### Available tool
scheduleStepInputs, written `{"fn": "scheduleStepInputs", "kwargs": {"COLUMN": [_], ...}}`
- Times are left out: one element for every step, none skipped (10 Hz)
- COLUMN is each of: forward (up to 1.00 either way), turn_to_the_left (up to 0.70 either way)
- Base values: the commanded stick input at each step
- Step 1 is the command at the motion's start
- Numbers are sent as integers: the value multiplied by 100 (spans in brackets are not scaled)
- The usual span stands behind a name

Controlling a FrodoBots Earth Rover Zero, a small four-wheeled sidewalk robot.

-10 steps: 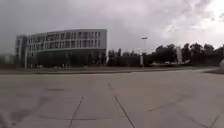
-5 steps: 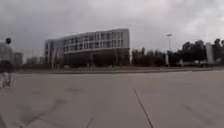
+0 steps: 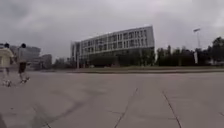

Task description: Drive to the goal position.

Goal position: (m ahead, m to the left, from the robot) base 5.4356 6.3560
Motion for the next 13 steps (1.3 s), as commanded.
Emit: {"fn": "scheduleStepInputs", "kwargs": {"forward": [70,70,70,70,70,70,70,70,70,70,70,70,70], "turn_to_the_left": [34,34,34,34,34,34,34,34,34,34,34,34,34]}}
